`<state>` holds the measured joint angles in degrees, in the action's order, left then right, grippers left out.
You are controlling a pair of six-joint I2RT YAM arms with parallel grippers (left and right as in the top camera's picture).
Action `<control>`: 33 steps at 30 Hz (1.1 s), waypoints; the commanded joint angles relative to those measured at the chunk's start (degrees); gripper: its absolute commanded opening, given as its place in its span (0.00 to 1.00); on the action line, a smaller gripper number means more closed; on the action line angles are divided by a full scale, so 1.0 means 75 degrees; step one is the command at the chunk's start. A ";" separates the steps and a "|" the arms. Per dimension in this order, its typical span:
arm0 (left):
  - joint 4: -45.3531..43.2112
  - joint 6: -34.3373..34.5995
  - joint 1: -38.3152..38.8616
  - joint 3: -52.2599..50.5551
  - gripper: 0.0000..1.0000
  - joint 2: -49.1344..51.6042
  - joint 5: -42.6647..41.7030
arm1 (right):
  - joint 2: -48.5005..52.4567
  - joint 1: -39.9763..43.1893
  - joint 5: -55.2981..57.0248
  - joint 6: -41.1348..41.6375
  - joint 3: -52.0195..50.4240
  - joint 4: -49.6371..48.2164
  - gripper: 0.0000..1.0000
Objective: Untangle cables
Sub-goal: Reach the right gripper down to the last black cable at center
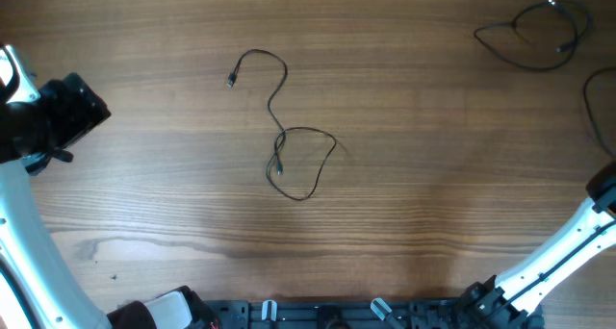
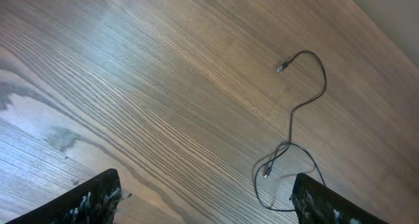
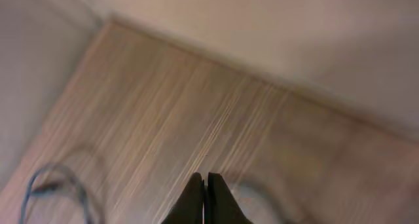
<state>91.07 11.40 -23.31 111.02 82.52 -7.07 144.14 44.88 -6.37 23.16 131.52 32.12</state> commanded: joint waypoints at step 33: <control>-0.0041 -0.0099 -0.0023 0.0047 0.86 0.0029 -0.0189 | -0.2757 -1.0174 -0.0542 0.7606 -0.3019 0.3815 0.99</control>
<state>90.37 11.38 -23.31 111.02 82.56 -7.88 122.58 -31.03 -15.90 60.03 115.15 63.57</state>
